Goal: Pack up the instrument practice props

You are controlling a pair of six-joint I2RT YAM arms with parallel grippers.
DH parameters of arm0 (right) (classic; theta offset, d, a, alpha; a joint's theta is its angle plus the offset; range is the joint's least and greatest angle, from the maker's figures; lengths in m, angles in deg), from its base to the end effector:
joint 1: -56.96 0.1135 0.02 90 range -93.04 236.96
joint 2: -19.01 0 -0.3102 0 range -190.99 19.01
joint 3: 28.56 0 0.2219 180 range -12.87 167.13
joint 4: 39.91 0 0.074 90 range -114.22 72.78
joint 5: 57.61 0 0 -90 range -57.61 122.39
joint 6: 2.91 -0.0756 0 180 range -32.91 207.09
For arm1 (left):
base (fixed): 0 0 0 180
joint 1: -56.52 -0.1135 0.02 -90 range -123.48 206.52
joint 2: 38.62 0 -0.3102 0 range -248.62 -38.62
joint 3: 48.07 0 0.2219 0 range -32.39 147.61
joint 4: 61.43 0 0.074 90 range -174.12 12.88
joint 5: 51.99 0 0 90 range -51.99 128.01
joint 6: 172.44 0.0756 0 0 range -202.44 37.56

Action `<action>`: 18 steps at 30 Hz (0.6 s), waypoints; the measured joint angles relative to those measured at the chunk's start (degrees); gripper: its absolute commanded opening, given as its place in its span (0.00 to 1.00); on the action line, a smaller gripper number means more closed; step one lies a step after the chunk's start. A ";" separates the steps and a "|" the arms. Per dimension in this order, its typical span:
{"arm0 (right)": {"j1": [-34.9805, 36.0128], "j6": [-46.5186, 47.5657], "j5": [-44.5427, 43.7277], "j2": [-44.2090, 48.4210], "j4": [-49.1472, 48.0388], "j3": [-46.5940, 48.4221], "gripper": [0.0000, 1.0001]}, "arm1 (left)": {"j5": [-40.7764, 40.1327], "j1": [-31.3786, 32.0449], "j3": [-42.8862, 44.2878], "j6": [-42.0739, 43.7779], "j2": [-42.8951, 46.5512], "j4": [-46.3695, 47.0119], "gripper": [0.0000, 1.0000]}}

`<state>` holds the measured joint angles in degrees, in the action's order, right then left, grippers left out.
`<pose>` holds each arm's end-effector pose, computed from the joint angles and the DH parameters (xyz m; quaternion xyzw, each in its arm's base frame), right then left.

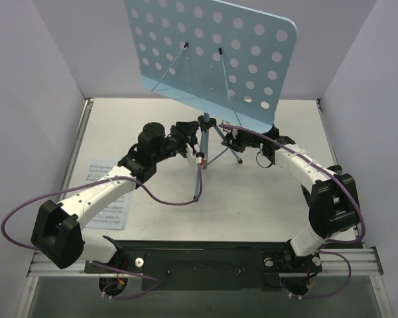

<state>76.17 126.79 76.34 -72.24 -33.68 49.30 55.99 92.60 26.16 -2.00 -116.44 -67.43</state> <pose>0.3261 0.1692 0.3291 -0.5604 0.5539 0.2059 0.5803 0.2448 -0.2072 0.3785 0.6946 0.3111 0.1302 0.6355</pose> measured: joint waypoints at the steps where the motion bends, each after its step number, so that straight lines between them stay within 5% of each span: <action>1: 0.00 0.00 0.00 0.00 0.00 0.00 0.01 | -0.07 -0.15 0.00 -0.04 0.00 0.07 0.23; 4: 0.00 0.00 0.00 -0.02 0.00 0.00 0.01 | -0.07 -0.57 0.00 -0.94 0.00 0.17 0.00; 10: 0.00 0.02 -0.02 -0.02 0.00 0.00 0.01 | 0.72 -1.31 4.17 -13.27 -0.61 -4.94 0.00; 18: 0.70 0.70 0.59 -0.31 1.40 0.83 0.01 | 9.18 -6.69 12.74 -52.17 -2.91 -14.43 0.00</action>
<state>76.87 127.49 76.93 -72.54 -32.28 50.13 65.17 85.91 38.90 -54.17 -119.35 -81.85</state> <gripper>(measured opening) 0.145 0.093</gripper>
